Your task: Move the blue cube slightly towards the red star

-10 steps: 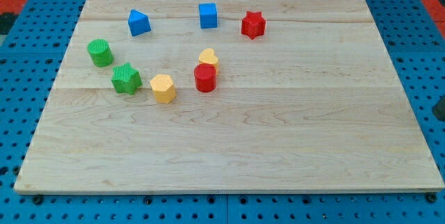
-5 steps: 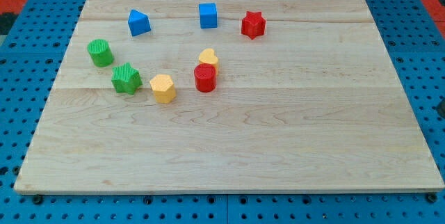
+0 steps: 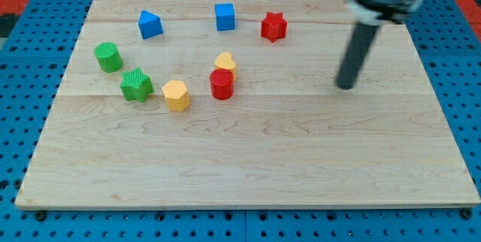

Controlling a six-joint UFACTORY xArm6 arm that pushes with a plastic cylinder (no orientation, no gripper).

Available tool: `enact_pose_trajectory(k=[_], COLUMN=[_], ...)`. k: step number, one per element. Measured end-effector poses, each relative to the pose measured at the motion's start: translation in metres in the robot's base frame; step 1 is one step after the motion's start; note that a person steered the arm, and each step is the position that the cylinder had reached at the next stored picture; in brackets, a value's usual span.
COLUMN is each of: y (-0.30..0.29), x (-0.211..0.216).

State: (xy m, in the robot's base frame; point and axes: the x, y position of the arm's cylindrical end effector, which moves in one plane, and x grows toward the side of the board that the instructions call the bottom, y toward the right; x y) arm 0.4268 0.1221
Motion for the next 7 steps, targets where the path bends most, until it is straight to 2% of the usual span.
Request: enact_pose_trajectory(k=[1, 2, 3, 4, 5, 6, 7], y=[-0.09, -0.132, -0.152, -0.117, -0.126, -0.174, -0.176], x=[-0.029, -0.07, -0.108, -0.139, -0.16, -0.158, -0.12])
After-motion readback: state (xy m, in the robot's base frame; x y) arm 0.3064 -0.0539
